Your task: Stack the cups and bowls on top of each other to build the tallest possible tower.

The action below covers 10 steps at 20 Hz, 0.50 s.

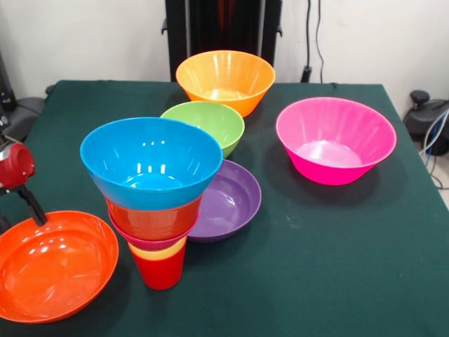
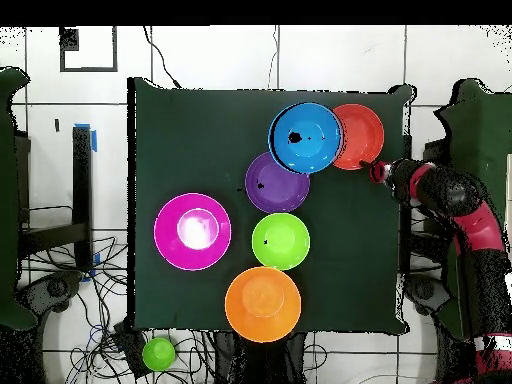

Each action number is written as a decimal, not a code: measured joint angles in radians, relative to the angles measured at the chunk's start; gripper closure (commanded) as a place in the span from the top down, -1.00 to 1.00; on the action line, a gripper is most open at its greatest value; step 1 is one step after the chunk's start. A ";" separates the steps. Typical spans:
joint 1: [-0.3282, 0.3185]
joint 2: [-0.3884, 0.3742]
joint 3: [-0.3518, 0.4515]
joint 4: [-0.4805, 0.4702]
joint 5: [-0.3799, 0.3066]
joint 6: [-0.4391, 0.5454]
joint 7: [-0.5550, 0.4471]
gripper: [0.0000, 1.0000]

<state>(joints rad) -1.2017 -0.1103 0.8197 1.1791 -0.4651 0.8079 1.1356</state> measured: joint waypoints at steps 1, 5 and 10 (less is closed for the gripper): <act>0.001 0.002 0.000 -0.003 0.000 0.000 0.000 1.00; 0.002 0.006 0.000 -0.007 0.000 0.000 0.000 1.00; 0.004 0.009 0.000 -0.013 0.000 0.000 0.000 1.00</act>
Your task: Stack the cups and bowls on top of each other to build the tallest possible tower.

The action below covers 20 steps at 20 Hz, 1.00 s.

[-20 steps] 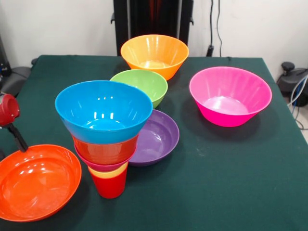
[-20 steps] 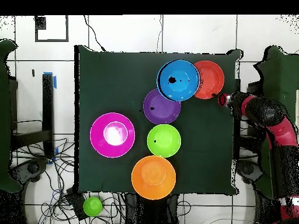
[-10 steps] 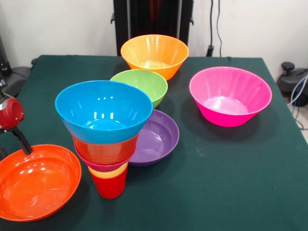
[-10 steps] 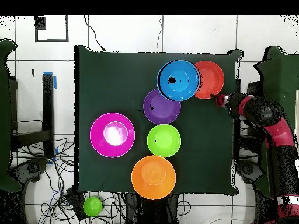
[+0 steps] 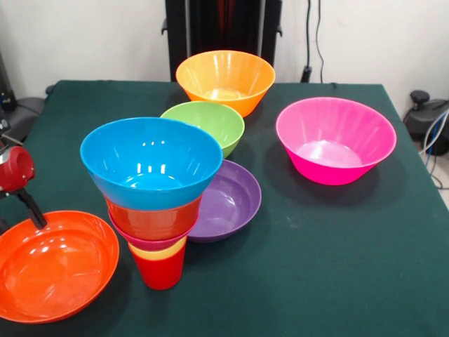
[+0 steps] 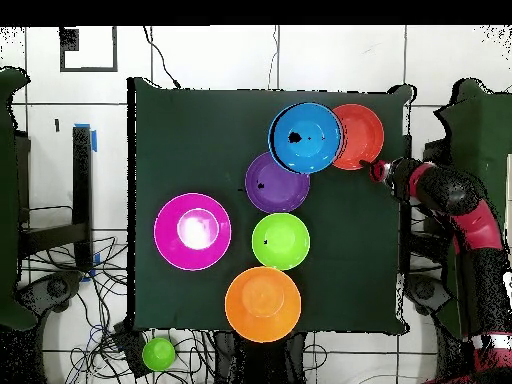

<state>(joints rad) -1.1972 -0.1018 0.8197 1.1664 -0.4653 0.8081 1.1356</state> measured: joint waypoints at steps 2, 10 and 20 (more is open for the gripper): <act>0.000 0.001 0.000 -0.001 0.000 0.000 0.000 1.00; 0.000 0.001 0.000 -0.002 0.000 -0.002 0.000 1.00; 0.003 -0.002 0.001 -0.004 0.002 -0.014 0.000 -1.00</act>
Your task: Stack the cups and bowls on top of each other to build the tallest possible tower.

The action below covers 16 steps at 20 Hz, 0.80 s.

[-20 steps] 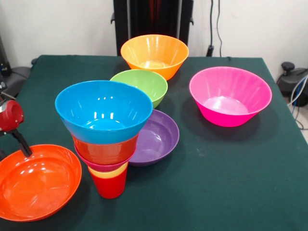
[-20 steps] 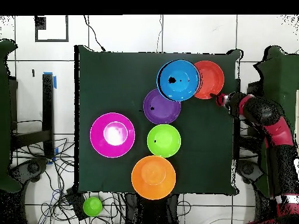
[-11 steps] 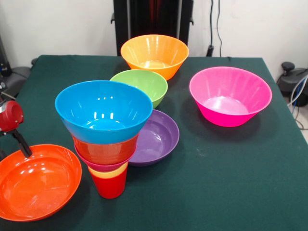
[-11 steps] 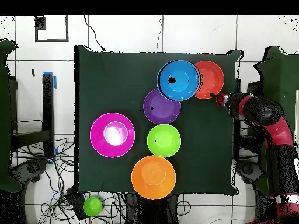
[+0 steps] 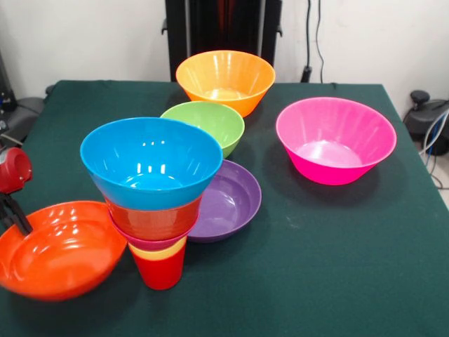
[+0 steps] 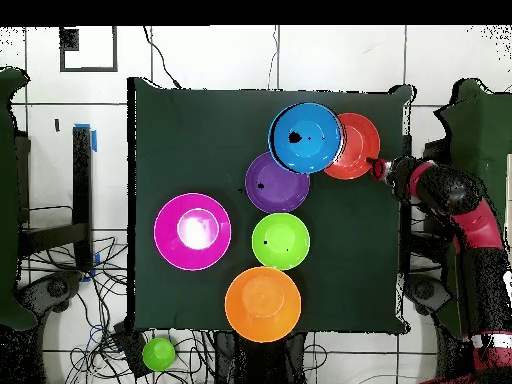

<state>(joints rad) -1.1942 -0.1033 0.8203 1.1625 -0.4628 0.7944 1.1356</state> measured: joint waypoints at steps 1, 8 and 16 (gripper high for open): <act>0.000 0.000 0.000 0.000 0.000 0.000 0.000 -1.00; 0.002 -0.004 0.000 0.000 -0.001 0.000 0.000 -1.00; 0.003 -0.019 -0.004 -0.001 -0.004 0.000 0.000 -1.00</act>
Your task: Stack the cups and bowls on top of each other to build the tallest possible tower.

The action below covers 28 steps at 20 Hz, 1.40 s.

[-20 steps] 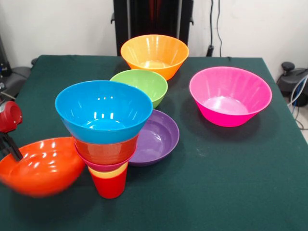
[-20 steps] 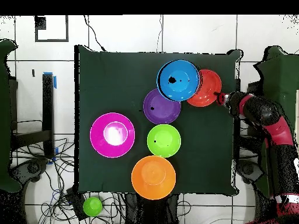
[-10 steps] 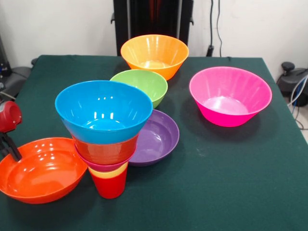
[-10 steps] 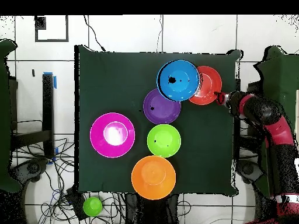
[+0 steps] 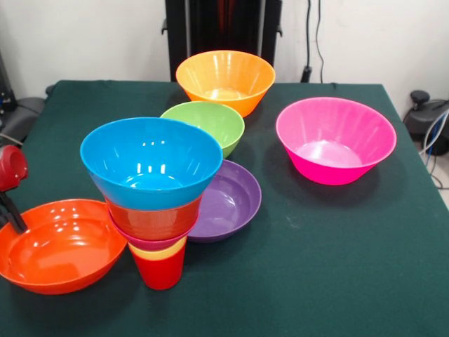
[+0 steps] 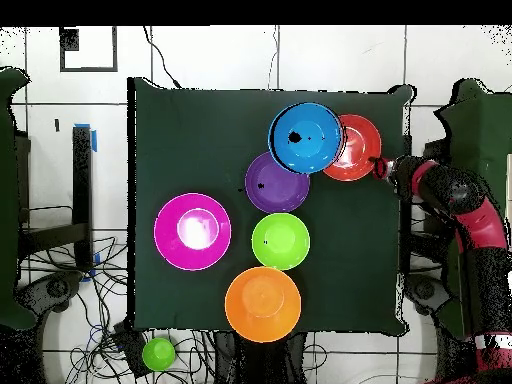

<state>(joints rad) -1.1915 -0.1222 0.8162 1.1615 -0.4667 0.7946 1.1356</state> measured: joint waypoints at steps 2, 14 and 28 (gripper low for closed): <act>0.000 -0.009 -0.003 -0.005 -0.001 0.000 0.000 -1.00; 0.001 -0.062 -0.021 -0.095 -0.009 0.048 0.000 -1.00; -0.014 -0.293 -0.060 -0.048 -0.002 0.237 0.000 -1.00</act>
<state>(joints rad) -1.2059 -0.4153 0.7560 1.1135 -0.4686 1.0313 1.1356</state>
